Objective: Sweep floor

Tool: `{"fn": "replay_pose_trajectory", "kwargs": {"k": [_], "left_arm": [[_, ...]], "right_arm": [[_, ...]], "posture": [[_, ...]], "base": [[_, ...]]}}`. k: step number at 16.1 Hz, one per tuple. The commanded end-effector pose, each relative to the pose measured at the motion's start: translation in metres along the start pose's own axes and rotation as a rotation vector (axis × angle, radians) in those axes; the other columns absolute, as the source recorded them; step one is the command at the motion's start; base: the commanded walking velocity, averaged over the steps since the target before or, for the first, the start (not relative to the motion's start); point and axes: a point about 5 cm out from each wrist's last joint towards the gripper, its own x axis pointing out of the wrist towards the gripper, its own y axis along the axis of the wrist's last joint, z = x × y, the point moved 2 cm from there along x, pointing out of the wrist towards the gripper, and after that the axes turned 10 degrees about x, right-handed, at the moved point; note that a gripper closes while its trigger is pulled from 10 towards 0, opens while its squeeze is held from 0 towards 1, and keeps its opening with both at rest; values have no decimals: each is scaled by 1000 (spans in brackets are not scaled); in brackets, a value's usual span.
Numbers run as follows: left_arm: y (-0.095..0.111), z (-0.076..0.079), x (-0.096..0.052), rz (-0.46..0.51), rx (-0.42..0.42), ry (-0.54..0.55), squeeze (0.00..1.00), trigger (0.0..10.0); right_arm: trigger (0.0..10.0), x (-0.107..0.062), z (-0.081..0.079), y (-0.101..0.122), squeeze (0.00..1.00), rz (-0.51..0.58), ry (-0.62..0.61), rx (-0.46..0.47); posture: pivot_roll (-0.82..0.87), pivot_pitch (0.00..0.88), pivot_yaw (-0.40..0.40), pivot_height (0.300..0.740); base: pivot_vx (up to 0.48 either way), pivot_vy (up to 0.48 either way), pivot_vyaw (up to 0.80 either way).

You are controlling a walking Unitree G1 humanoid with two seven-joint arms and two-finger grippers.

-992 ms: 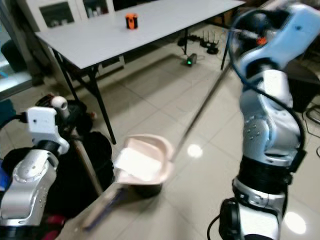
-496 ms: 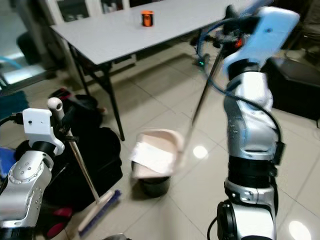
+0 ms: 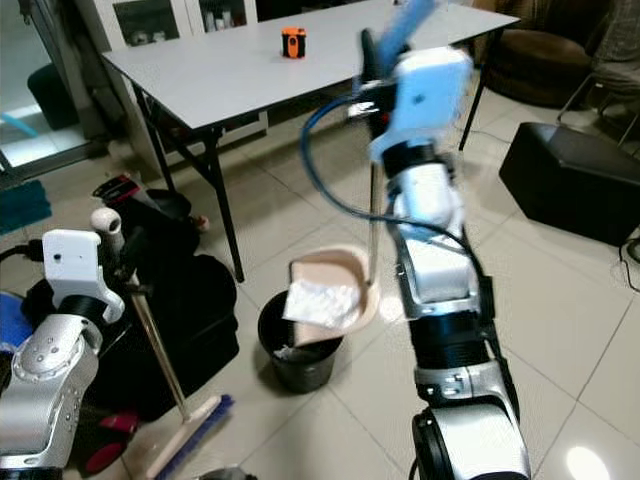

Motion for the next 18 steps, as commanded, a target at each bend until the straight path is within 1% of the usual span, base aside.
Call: {"fn": "replay_pose_trajectory", "kwargs": {"k": [1, 2, 3, 5, 8, 9, 11, 12, 13, 14, 15, 16, 17, 18], "left_arm": [[12, -6, -1, 44, 21, 21, 0, 10000], [13, -5, -1, 44, 22, 20, 0, 10000], [13, -5, -1, 46, 23, 18, 0, 10000], [15, -4, -1, 48, 25, 16, 0, 10000], [16, -3, -2, 49, 27, 12, 0, 10000], [16, -3, -2, 49, 27, 12, 0, 10000], [16, -3, -2, 48, 27, 11, 0, 10000], [16, -2, -2, 47, 27, 8, 0, 10000], [17, -2, -2, 47, 29, 6, 0, 10000], [17, -1, -2, 47, 31, 2, 0, 10000], [17, -1, -2, 47, 32, 0, 0, 10000], [16, 2, -2, 43, 30, -10, 0, 10000], [15, 4, -1, 42, 28, -15, 0, 10000], [13, 8, 0, 30, 26, -32, 0, 10000]], "right_arm": [[10000, 5, -16, 12, 0, 97, 74, -41], [10000, 3, -27, 8, 0, 105, 118, -53], [10000, -1, -42, 2, 0, 109, 188, -68], [10000, -7, -59, -4, 0, 119, 265, -88], [10000, -20, -91, -14, 0, 141, 412, -106], [10000, -25, -100, -15, 0, 149, 449, -105], [10000, -31, -110, -18, 0, 153, 493, -107], [10000, -37, -119, -22, 0, 149, 550, -161], [10000, -40, -123, -25, 0, 150, 569, -190], [10000, -41, -122, -27, 0, 152, 573, -253], [10000, -41, -121, -27, 0, 154, 572, -278], [10000, -37, -112, -27, 0, 154, 553, -355], [10000, -34, -106, -26, 0, 152, 539, -383], [10000, -27, -89, -22, 0, 139, 474, -407]], "posture": [[9, 16, 35, 740], [10, 17, 37, 740], [12, 18, 39, 740], [12, 18, 39, 740], [15, 22, 38, 740], [16, 23, 37, 740], [16, 23, 37, 740], [14, 26, 37, 740], [13, 26, 39, 740], [13, 26, 39, 740], [13, 26, 39, 740], [1, 25, 41, 740], [-2, 24, 42, 740], [-5, 22, 39, 740]], "base": [[0, 0, 0], [0, 0, 0], [0, 0, 0], [0, 0, 0], [0, 0, 0], [0, 0, 0], [0, 0, 0], [0, 0, 0], [0, 0, 0], [0, 0, 0], [0, 0, 0], [0, 0, 0], [0, 0, 0], [0, 0, 0]]}}
